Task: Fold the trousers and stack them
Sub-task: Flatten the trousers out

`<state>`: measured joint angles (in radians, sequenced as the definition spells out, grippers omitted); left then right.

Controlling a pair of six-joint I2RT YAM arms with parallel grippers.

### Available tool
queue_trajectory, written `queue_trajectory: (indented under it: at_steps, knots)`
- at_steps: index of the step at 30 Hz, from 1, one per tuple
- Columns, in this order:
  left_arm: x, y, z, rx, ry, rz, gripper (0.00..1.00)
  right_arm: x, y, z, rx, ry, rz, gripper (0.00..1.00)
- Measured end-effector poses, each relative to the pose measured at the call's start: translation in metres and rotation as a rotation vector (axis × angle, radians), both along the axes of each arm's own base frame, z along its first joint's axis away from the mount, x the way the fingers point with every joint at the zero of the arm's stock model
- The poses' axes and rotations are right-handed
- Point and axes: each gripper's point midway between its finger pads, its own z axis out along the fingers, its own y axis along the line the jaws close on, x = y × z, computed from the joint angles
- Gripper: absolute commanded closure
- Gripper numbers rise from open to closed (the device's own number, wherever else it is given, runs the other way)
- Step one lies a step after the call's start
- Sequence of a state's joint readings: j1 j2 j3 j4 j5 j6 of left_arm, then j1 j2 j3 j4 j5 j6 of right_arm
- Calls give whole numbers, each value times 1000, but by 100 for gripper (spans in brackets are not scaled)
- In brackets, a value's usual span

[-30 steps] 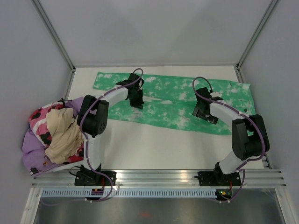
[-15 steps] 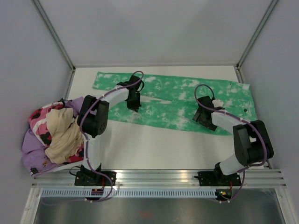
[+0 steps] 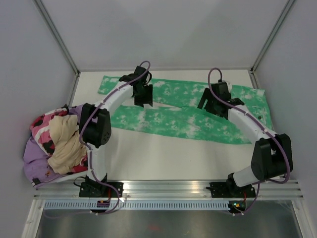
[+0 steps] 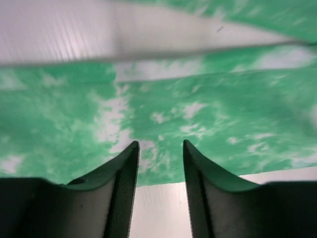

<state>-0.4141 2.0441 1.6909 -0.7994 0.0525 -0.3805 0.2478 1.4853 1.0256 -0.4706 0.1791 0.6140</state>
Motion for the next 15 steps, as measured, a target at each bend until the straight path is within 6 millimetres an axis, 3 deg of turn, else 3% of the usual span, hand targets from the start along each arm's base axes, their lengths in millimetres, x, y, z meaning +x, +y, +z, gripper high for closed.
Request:
queue_trajectory:
  at_steps: [2, 5, 7, 11, 13, 15]
  knots:
    - [22, -5, 35, -13, -85, 32, 9, 31, 15, 44, 36, -129, 61, 12]
    - [38, 8, 83, 12, -197, 119, 9, 61, 35, 99, 87, -291, 131, 12]
    - [31, 25, 102, 36, -213, 172, 9, 68, 42, 113, 106, -339, 160, 12]
    - [-2, 75, 126, 53, -183, 296, 16, 70, 51, 102, 121, -317, 199, 12]
    - [-34, 102, 126, 62, -146, 351, 20, 69, 52, 91, 117, -290, 211, 11]
    - [-71, 113, 123, 44, -100, 383, 26, 68, 52, 81, 112, -267, 220, 11]
